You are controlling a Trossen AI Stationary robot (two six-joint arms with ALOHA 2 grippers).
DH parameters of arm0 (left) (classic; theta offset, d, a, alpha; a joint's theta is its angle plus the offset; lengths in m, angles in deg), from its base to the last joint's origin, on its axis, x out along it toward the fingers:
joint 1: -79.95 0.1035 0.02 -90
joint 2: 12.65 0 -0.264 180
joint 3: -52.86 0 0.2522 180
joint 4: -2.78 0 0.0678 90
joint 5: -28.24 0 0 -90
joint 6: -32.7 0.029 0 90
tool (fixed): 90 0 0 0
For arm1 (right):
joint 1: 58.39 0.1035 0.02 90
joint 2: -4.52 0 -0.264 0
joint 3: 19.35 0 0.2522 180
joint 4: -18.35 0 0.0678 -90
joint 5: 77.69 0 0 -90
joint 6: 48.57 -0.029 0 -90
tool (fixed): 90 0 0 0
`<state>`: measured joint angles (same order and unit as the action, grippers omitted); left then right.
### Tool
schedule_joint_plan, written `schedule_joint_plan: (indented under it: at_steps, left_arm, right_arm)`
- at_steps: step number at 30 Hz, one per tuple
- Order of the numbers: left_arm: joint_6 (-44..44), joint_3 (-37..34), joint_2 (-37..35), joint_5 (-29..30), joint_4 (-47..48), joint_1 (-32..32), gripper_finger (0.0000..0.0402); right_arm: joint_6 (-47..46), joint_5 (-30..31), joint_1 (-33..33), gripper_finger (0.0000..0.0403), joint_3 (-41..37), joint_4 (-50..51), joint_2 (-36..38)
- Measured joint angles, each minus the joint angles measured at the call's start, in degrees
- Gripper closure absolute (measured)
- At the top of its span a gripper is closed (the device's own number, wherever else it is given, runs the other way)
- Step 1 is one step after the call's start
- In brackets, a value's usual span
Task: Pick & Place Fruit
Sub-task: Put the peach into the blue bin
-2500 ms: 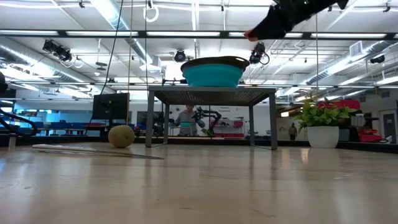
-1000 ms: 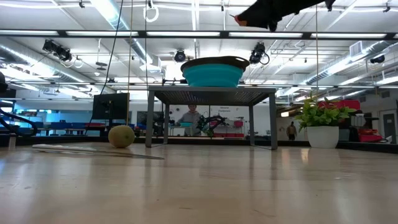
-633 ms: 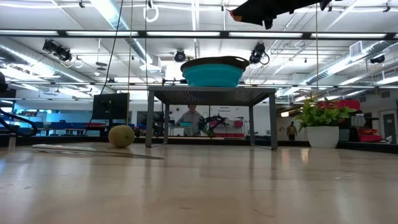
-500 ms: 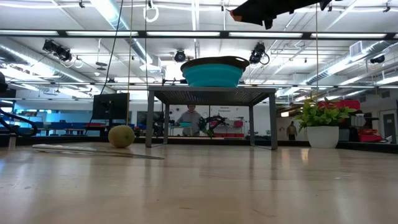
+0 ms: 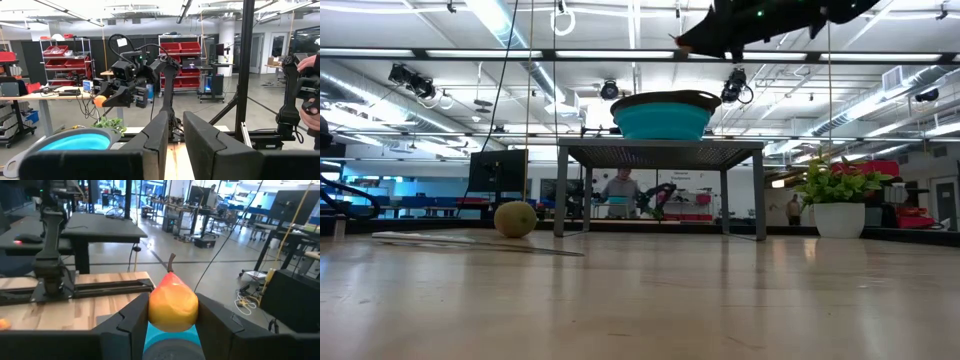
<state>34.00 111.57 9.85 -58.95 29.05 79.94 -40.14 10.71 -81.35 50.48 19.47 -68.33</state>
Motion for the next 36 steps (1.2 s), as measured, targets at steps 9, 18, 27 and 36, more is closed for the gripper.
schedule_joint_plan:
  at_steps: [9, 18, 27, 36]
  left_arm:
    - [0.00, 0.00, 0.00, 0.00, 0.00, 0.01, 0.0334]
    - [-0.01, 0.00, 0.00, 0.00, 0.00, -0.01, 0.0334]
    - [0.00, 0.02, 0.00, 0.00, 0.00, 0.01, 0.0334]
    - [0.00, 0.01, 0.00, 0.00, 0.01, -0.01, 0.0334]
  right_arm:
    - [-0.02, 0.37, -1.04, 0.0252, 0.00, -5.34, -3.29]
    - [-0.02, 1.96, -1.45, 0.0252, 4.08, -2.84, -4.94]
    - [-0.02, 1.54, -2.20, 0.0252, 10.29, 0.39, -7.82]
    - [-0.02, 1.51, -2.20, 0.0252, 11.21, 1.04, -10.37]
